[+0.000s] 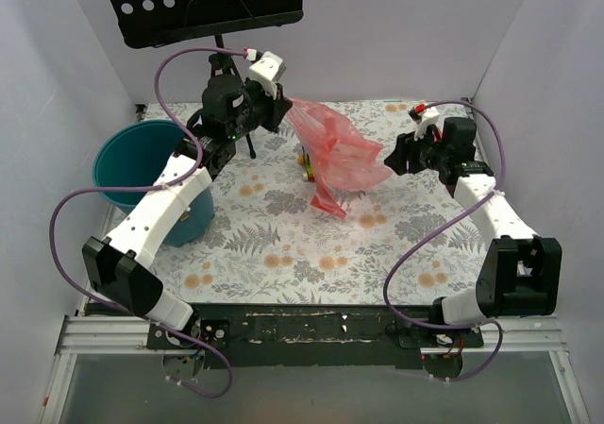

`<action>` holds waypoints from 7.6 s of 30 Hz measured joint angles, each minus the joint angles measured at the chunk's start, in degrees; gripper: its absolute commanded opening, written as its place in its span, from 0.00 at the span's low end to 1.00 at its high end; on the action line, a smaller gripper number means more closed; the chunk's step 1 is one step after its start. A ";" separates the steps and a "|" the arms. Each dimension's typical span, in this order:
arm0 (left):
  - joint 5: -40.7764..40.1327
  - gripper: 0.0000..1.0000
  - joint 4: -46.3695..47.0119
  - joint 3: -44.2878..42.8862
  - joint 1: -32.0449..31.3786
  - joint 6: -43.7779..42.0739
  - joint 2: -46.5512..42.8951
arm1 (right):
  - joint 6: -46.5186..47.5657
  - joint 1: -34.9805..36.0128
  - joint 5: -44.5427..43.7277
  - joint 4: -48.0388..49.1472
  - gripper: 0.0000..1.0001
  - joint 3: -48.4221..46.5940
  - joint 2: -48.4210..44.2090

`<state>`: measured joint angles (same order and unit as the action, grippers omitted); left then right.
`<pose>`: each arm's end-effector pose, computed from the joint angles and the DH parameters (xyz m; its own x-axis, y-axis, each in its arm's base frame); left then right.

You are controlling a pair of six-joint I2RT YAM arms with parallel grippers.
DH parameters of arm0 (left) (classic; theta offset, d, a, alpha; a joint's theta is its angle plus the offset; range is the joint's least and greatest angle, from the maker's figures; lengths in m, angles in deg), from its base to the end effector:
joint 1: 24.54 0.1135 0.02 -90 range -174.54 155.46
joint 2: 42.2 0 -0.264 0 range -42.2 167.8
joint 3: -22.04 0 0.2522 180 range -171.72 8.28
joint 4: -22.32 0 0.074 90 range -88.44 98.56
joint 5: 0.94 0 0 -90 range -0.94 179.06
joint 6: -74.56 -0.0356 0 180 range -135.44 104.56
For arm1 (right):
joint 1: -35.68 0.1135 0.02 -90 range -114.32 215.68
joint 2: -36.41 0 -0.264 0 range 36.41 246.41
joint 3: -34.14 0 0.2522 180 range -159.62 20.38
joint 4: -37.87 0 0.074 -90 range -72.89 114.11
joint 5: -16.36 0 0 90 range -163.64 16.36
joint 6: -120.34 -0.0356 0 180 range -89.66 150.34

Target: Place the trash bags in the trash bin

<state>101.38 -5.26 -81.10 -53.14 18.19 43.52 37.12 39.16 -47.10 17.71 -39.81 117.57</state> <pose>0.3019 -0.1733 0.4331 -0.4901 -0.3491 -0.7987 0.4572 0.6773 -0.5765 0.3221 0.0355 0.2940 -0.4025 -0.1303 -0.9061 -0.5014 0.8595 0.0991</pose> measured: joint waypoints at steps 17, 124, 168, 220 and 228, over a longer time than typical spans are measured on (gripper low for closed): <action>11.63 0.00 1.92 0.92 0.48 1.33 -0.20 | -0.11 6.93 13.29 2.21 0.83 -0.07 -4.44; 10.64 0.00 30.88 -15.69 -13.35 -26.38 5.20 | -4.04 -2.08 4.35 1.03 0.01 -35.47 -15.52; 5.84 0.00 -20.72 -2.62 -12.81 5.46 9.90 | -6.73 -10.56 1.90 -32.06 0.01 -0.02 -20.98; 9.31 0.00 0.52 31.69 -18.82 -8.72 -11.74 | 28.76 3.65 0.96 -34.58 0.01 12.68 -51.93; -1.66 0.00 2.32 26.45 -15.82 3.26 -2.95 | 12.59 3.65 -13.33 -28.96 0.01 11.13 -33.55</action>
<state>99.72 -2.95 -54.66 -68.96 21.45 40.57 49.71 42.81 -60.43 -11.25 -28.68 84.02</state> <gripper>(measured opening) 0.007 0.020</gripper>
